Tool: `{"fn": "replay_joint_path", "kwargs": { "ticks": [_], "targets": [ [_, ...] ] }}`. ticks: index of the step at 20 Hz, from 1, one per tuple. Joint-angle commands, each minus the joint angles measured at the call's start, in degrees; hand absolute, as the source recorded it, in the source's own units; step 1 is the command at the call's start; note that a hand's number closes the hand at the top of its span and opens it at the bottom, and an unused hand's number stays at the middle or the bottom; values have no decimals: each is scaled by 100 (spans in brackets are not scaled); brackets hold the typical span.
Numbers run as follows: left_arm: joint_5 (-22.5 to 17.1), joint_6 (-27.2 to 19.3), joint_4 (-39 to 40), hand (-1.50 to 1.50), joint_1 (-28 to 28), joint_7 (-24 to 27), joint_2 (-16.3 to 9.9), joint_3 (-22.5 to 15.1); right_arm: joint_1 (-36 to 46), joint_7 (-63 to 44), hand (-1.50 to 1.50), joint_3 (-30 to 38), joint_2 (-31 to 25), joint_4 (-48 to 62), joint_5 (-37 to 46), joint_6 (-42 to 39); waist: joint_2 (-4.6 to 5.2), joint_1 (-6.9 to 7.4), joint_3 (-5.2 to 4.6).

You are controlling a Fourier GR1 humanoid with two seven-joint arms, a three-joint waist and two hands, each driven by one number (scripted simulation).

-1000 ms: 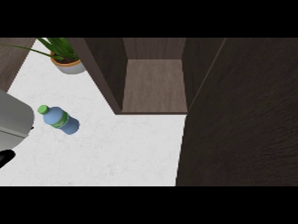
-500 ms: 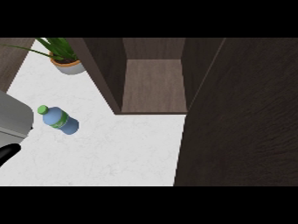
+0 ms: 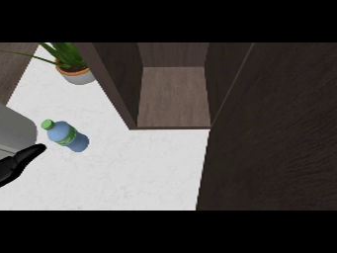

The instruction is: Pick up the bottled water, place it into the cabinet and close the cabinet

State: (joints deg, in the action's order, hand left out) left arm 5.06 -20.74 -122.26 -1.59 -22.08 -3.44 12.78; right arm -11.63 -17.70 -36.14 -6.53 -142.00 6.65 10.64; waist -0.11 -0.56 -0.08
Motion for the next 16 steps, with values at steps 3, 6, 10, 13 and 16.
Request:
{"fn": "replay_joint_path", "kwargs": {
  "ticks": [3, 6, 10, 13, 16],
  "targets": [
    [-28, -61, 950, -150, 187, 659, 97, 107, -91, -375, -150, -301, -283, -789, 733, 72, -3, -20, 0],
    [-354, 121, 1303, -150, -110, 1308, 166, 302, -93, -451, -150, -82, -464, -924, 519, 83, -4, -11, -1],
    [-465, 207, 1816, -150, 136, 1301, -98, 578, 67, -299, -150, -109, -395, -666, 566, 285, 2, 10, 2],
    [-373, 237, 2273, -150, 91, 1873, 121, 383, 244, -373, -150, -663, -201, -404, 1127, 563, -5, -4, -2],
    [-765, 484, 2746, -150, 345, 1918, -197, 749, -31, -440, -150, -490, -559, -944, 771, 517, -8, -19, 2]
  ]
}}
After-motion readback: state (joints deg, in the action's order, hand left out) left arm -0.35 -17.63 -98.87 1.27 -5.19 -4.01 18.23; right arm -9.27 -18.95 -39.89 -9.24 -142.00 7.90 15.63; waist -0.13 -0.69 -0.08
